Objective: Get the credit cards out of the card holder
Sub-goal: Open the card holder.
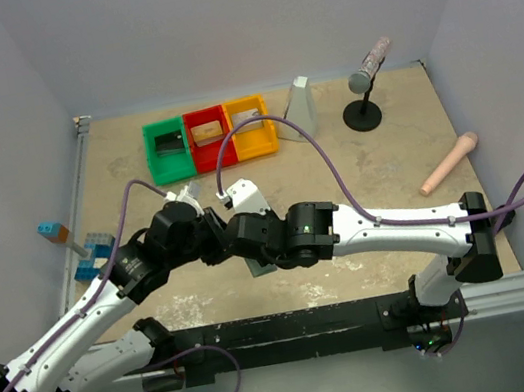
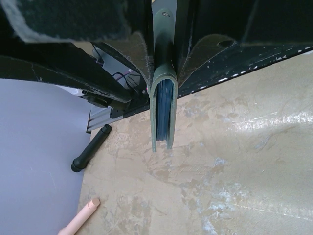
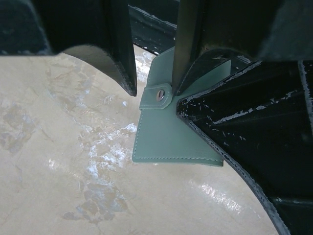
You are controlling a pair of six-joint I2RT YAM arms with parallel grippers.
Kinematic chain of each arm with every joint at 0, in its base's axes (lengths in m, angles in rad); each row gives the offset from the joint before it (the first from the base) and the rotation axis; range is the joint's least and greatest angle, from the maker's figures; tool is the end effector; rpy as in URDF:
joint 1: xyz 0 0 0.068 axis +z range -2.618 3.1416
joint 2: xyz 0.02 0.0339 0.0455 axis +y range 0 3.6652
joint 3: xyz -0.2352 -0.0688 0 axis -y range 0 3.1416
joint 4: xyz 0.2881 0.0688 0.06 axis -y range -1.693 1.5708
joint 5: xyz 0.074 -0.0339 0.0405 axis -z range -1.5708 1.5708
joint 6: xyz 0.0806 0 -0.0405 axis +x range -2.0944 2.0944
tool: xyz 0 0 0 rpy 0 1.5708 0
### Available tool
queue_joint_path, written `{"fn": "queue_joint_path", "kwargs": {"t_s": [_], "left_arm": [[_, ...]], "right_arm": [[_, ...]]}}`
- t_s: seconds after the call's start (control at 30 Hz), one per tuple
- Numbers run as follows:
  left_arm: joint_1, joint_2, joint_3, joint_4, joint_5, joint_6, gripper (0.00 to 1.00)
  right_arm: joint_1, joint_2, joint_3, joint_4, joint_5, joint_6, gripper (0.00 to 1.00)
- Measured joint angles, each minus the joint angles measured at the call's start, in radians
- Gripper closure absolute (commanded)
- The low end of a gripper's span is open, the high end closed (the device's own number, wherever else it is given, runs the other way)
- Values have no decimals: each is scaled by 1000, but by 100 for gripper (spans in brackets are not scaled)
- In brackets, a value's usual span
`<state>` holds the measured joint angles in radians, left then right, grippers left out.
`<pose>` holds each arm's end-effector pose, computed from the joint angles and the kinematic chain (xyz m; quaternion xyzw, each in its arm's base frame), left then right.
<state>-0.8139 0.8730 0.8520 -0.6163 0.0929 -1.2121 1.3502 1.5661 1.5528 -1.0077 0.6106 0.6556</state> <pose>0.1883 -0.2102 0.2559 -0.1560 0.8786 -0.4033 0.2027 0.1284 0.3616 0.2855 -0.2357 0.8909 0.0627 0.3831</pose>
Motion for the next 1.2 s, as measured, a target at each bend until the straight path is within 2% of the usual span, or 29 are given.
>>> {"fn": "queue_joint_path", "kwargs": {"t_s": [0.33,0.63,1.2], "left_arm": [[0,-8,-12,24,6,-1,100],[0,-13,-16,24,8,-1,100],[0,-42,-47,31,1,-2,100]], "right_arm": [[4,1,2,1,-4,3,79],[5,5,2,6,-26,5,100],[5,4,-12,16,-26,31,100]]}}
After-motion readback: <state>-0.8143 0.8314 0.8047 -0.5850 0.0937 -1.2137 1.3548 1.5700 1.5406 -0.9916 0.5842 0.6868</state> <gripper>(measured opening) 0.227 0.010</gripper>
